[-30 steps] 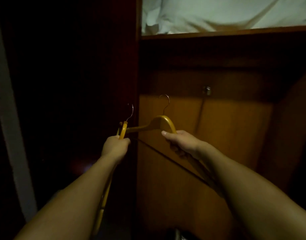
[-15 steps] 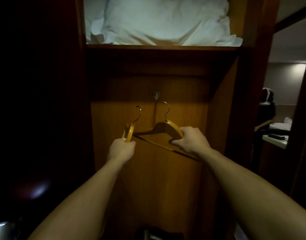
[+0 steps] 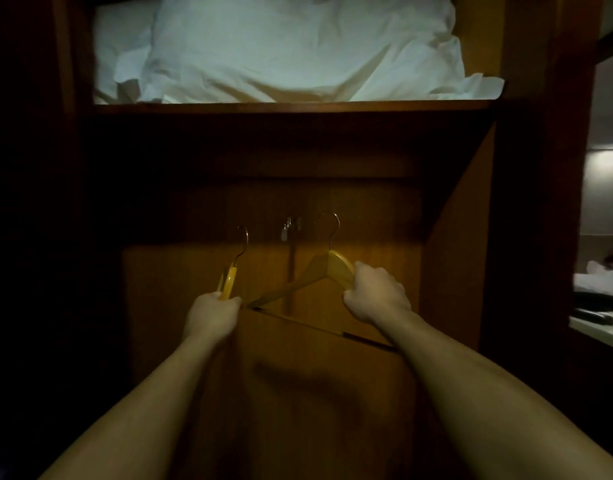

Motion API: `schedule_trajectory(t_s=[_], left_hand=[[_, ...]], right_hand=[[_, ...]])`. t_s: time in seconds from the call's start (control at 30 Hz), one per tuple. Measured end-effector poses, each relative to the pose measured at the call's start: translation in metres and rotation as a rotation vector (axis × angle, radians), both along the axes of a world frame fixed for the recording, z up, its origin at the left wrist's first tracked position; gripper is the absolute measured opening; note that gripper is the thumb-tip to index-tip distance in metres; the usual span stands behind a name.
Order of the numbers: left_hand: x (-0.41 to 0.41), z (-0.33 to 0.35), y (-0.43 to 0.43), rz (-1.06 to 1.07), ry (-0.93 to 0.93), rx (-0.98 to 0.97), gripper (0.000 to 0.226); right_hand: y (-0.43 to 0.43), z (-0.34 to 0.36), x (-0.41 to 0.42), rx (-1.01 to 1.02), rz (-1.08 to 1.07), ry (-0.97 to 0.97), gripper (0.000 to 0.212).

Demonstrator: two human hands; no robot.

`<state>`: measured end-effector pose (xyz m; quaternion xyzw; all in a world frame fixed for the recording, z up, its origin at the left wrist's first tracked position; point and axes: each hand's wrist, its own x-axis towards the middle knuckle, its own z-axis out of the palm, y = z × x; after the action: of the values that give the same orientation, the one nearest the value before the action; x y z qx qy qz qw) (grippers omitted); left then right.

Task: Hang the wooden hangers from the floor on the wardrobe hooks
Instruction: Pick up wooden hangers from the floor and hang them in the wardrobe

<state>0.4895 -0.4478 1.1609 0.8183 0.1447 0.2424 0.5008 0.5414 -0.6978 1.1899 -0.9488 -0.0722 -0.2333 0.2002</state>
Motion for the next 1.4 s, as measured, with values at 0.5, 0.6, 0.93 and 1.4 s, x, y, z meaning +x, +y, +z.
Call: schedule_trajectory(t_s=[0.5, 0.6, 0.93, 1.4], left_hand=[[0.174, 0.025, 0.015, -0.016, -0.025, 0.047, 0.017], [0.187, 0.029, 0.018, 0.023, -0.066, 0.034, 0.019], [0.218, 0.04, 0.007, 0.133, -0.188, -0.076, 0.015], [0.264, 0.035, -0.024, 0.086, -0.188, -0.06, 0.014]], right_hand=[[0.037, 0.014, 0.189, 0.056, 0.105, 0.092, 0.016], [0.039, 0.019, 0.205, 0.059, 0.117, 0.116, 0.015], [0.052, 0.03, 0.245, 0.018, 0.219, 0.156, 0.023], [0.066, 0.029, 0.292, 0.001, 0.314, 0.205, 0.029]])
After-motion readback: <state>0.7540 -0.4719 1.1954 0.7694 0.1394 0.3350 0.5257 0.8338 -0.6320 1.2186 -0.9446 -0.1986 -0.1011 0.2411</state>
